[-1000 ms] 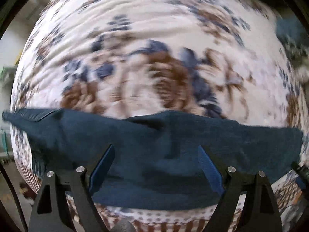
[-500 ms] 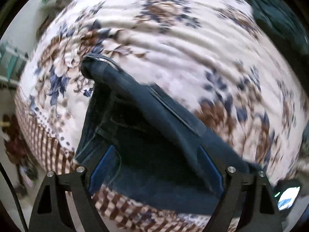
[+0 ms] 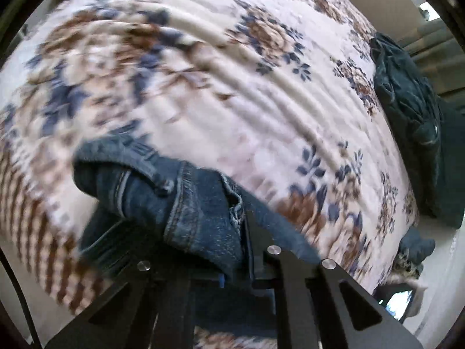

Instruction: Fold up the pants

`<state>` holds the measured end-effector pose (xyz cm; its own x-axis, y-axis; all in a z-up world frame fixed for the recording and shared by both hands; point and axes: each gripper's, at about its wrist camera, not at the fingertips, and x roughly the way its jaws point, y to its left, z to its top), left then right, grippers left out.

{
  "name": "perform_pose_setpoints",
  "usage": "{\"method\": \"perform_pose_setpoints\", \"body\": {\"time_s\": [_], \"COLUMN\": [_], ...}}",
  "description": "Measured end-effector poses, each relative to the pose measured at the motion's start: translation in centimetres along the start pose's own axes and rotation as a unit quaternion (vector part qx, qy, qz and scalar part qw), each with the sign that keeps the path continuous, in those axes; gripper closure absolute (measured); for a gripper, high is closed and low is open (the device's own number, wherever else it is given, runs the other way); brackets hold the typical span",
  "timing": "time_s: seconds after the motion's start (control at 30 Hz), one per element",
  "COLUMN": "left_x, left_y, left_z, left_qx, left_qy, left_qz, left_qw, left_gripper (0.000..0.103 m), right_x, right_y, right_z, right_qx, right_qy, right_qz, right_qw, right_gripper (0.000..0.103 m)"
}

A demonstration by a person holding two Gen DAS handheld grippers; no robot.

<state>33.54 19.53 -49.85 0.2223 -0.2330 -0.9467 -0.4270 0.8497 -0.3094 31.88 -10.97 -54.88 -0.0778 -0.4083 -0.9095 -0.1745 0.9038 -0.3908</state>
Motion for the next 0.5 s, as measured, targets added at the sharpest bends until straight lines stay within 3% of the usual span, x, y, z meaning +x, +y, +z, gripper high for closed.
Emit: {"method": "perform_pose_setpoints", "body": {"time_s": [0.13, 0.2, 0.27, 0.33, 0.4, 0.43, 0.5], "left_x": [-0.7, 1.7, 4.7, 6.3, 5.4, 4.5, 2.6], "left_y": [6.1, 8.6, 10.8, 12.1, 12.1, 11.6, 10.1], "left_z": [-4.0, -5.5, -6.6, -7.0, -7.0, -6.9, -7.1], "left_qx": [-0.049, -0.065, -0.081, -0.095, -0.105, -0.097, -0.066], "left_qy": [0.014, 0.041, 0.063, 0.078, 0.079, 0.076, 0.063], "left_qz": [0.019, 0.041, 0.06, 0.059, 0.045, 0.052, 0.073], "left_qw": [0.9985, 0.9962, 0.9929, 0.9907, 0.9902, 0.991, 0.9932], "left_gripper": [0.095, 0.095, 0.086, 0.081, 0.079, 0.072, 0.041], "right_x": [-0.1, 0.7, 1.8, 2.5, 2.6, 2.4, 2.4], "right_y": [0.9, 1.8, 2.4, 2.1, 1.4, 0.7, -0.7], "right_z": [-1.9, -2.8, -3.6, -4.3, -5.0, -5.5, -6.4], "right_qx": [-0.005, -0.012, -0.013, 0.003, 0.016, 0.033, 0.063], "right_qy": [0.011, 0.022, 0.039, 0.053, 0.055, 0.049, 0.05], "right_qz": [0.02, 0.023, 0.029, 0.046, 0.054, 0.069, 0.092], "right_qw": [1.0, 0.999, 0.999, 0.998, 0.997, 0.996, 0.993], "right_gripper": [0.022, 0.022, 0.022, 0.022, 0.022, 0.022, 0.022]}}
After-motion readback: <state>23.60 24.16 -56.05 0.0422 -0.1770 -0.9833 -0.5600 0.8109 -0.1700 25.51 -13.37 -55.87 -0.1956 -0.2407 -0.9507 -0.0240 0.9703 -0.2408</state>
